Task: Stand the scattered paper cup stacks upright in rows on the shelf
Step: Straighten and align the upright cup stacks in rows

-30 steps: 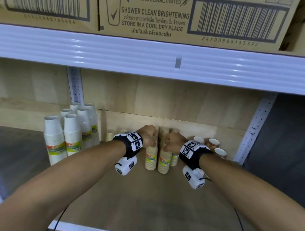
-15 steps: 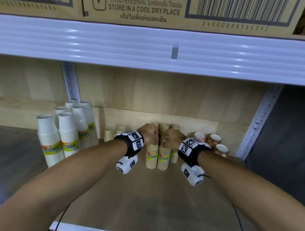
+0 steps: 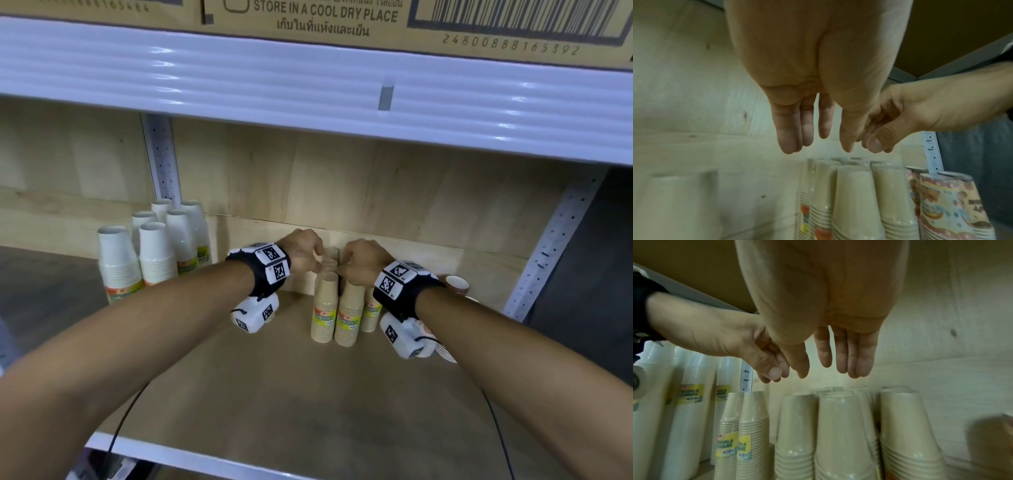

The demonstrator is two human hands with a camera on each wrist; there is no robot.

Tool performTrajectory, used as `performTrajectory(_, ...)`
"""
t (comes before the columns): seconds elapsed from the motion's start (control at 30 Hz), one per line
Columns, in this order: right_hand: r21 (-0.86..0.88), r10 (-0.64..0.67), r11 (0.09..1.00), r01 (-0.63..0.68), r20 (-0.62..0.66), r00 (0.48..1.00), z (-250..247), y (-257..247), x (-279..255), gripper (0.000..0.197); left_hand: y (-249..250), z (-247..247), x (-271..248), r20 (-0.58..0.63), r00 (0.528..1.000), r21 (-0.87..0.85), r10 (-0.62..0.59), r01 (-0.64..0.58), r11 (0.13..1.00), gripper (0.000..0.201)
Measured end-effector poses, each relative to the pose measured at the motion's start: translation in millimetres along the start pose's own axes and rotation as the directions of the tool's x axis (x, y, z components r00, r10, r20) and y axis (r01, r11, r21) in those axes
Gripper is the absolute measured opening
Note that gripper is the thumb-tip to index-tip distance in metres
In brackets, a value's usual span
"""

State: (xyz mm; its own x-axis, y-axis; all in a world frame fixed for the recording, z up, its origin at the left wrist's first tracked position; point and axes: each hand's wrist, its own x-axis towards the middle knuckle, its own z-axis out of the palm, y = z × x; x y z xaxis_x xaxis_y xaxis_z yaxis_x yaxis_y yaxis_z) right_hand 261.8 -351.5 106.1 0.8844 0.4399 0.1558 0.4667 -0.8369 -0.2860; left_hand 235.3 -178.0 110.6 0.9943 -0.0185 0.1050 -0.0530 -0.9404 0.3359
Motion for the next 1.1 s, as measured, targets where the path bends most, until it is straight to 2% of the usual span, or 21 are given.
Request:
performTrajectory(0.1,0.018,-0.024,1.000,0.025,-0.047,0.999,1,-16,8,0.028,-16,-15,0,-0.028,0.998,0.013,-0.052,0.052,0.999,0.044)
performTrajectory(0.27,0.057,-0.096,0.993,0.100,-0.056,0.994,9,-49,20,0.037,-46,-31,-5,-0.069,0.987,0.023,-0.148,0.150,0.988,0.045)
performTrajectory(0.43,0.093,-0.162,0.982,0.162,-0.017,0.987,28,-83,32,0.040,-71,-36,-13,-0.087,0.973,0.068,-0.212,0.218,0.974,0.049)
performTrajectory(0.63,0.071,-0.213,0.975,0.209,0.050,0.976,52,-113,52,0.055,-91,-29,-19,-0.078,0.960,0.133,-0.269,0.278,0.951,0.058)
performTrajectory(0.87,0.077,-0.218,0.975,0.210,0.125,0.968,83,-131,68,0.040,-100,-17,-24,-0.039,0.966,0.243,-0.256,0.257,0.935,0.048)
performTrajectory(1.0,0.067,-0.190,0.981,0.181,0.184,0.964,90,-137,71,0.011,-103,-15,-29,0.013,0.970,0.299,-0.243,0.228,0.927,0.033)
performTrajectory(1.07,0.067,-0.176,0.984,0.167,0.178,0.968,94,-136,74,0.022,-104,-15,-32,0.001,0.973,0.307,-0.231,0.220,0.926,0.029)
performTrajectory(1.1,0.069,-0.175,0.984,0.165,0.170,0.970,94,-136,74,0.022,-105,-14,-33,-0.008,0.974,0.309,-0.227,0.219,0.926,0.029)
